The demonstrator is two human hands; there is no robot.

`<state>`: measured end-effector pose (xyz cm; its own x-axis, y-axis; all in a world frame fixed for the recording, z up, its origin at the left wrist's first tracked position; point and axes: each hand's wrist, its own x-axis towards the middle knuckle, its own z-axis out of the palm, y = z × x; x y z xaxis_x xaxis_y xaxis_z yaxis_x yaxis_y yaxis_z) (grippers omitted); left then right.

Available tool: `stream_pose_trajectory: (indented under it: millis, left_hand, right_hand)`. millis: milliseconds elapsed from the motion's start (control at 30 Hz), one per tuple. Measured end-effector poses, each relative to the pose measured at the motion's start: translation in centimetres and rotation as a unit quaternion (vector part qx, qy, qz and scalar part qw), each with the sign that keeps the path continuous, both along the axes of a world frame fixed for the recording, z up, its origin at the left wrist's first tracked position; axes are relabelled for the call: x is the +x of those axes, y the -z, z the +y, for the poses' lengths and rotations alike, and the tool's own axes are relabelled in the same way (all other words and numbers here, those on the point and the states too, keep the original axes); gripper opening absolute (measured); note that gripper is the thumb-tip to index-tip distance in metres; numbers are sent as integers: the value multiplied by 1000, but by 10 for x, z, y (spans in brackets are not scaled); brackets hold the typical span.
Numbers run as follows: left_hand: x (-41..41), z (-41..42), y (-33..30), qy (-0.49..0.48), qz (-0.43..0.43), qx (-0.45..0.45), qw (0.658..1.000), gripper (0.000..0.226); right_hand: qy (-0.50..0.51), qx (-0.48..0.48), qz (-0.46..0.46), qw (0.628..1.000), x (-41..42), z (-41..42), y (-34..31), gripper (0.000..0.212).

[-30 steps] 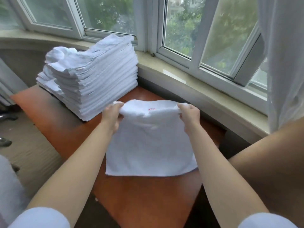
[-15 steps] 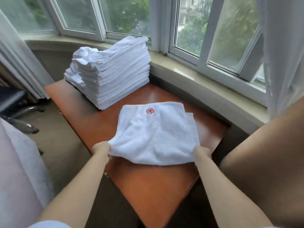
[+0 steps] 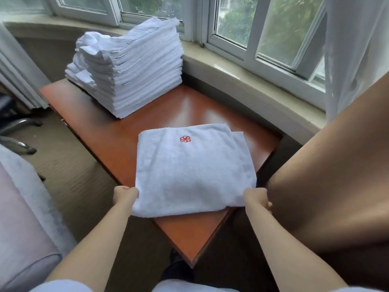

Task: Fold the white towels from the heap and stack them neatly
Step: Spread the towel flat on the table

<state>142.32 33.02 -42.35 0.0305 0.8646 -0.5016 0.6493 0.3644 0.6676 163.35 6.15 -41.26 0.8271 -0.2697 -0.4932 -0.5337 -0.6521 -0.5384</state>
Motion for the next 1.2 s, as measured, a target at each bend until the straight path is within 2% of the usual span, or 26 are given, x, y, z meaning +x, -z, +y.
stream_pose_trajectory:
  millis: [133,233,367,433,533,700,867,1033,1133,1200]
  left_hand:
    - [20,7,-3,71,25,14,997,44]
    - [42,26,-4,104,21,24,994,45]
    - [78,63,-6,77,-14,-7,997,56]
    - [96,82,-5,62,-34,-17,997,52]
    - [119,107,3,49,-79,-45,995,33]
    - [148,135,14,81,-89,-38,992,51]
    - [165,155,21,123,-81,8,989,35]
    - [183,154,23,173,-54,31,983,32]
    - [189,152,27,196,-1,55,979,33]
    - [192,152,28,202,33,71,976,34]
  right_hand:
    - [-90,-14,12,996,8,26,-11,48]
    - [-123,31,44,991,25,52,-17,56]
    - [-132,8,20,991,52,91,-14,56]
    - [-129,10,9,992,68,111,-7,58]
    - [-98,23,-22,995,87,140,7,58]
    - [-92,-49,-55,993,111,179,18,58]
    - [-110,-73,-50,990,146,202,22,68]
    - [-86,-115,-80,986,167,218,29,51]
    - [-118,-69,-66,988,170,216,33,52]
    - [-120,-1,-45,992,171,211,31,52]
